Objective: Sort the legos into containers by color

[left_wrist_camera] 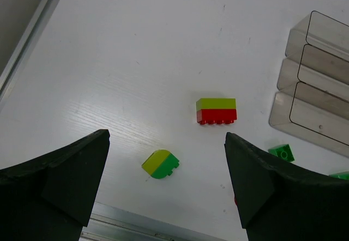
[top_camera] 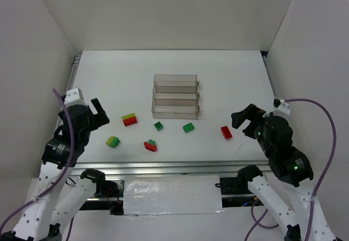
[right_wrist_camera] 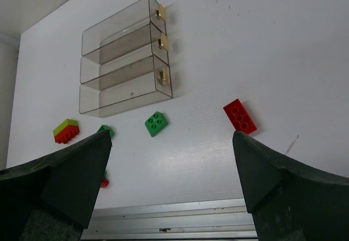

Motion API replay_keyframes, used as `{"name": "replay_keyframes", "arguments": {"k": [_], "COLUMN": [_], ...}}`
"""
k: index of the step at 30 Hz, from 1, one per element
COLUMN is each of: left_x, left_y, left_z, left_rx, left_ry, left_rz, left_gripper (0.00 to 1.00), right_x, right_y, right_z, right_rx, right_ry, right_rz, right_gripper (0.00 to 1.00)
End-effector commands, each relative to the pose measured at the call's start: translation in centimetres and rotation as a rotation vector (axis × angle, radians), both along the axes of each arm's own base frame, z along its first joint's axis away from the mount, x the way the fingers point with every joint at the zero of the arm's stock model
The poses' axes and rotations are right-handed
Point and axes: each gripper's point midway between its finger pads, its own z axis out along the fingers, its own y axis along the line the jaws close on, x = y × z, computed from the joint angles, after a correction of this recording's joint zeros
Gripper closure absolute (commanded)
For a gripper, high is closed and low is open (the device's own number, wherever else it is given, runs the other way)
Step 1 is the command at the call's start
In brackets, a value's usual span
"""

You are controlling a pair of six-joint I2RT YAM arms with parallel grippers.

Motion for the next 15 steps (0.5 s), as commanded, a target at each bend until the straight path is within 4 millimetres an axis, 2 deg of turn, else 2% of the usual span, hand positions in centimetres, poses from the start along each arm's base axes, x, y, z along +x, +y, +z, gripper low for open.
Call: {"name": "replay_keyframes", "arguments": {"k": [1,5,8,9,11,13,14,15], "left_x": [0.5,0.6,0.7,0.7,0.8,0.8,0.8,0.8], "left_y": [-0.2,-0.2,-0.4,-0.4,-0.7,-0.8,-0.9,-0.9], "left_z": [1.2,1.1,1.1,1.1,1.1,1.1,1.1,1.1], "left_rx": [-0.01,-0.005,-0.007,-0.007,-0.01,-0.01,-0.011,-0.013], "left_ry": [-0.04,-0.029,-0.029,-0.031,-0.033,-0.034,-0.036,-0.035], "left_rz": [-0.011,-0.012,-0.024,-0.026,-0.04,-0.049,-0.054,-0.058], "left_gripper": [0.01,0.0,0.01,0.01,0.0,0.0,0.01,0.01], "right_x": [0.0,0.8,1.7,2.3,3.4,4.5,5.3,5.9], "right_y": [-0.3,1.7,3.6,4.0,4.3,3.7,3.4,3.1], "right_z": [0.3,-0.3,-2.4,-3.8,-5.8,-7.0,-8.6,-8.8], "right_rx": [-0.007,-0.012,-0.016,-0.038,-0.089,-0.144,-0.186,-0.218], "right_ry": [-0.013,0.01,0.093,0.151,0.233,0.277,0.348,0.366], "right_rz": [-0.01,0.091,0.178,0.191,0.206,0.176,0.156,0.139], "right_gripper": [0.0,0.01,0.01,0.01,0.0,0.0,0.0,0.0]}}
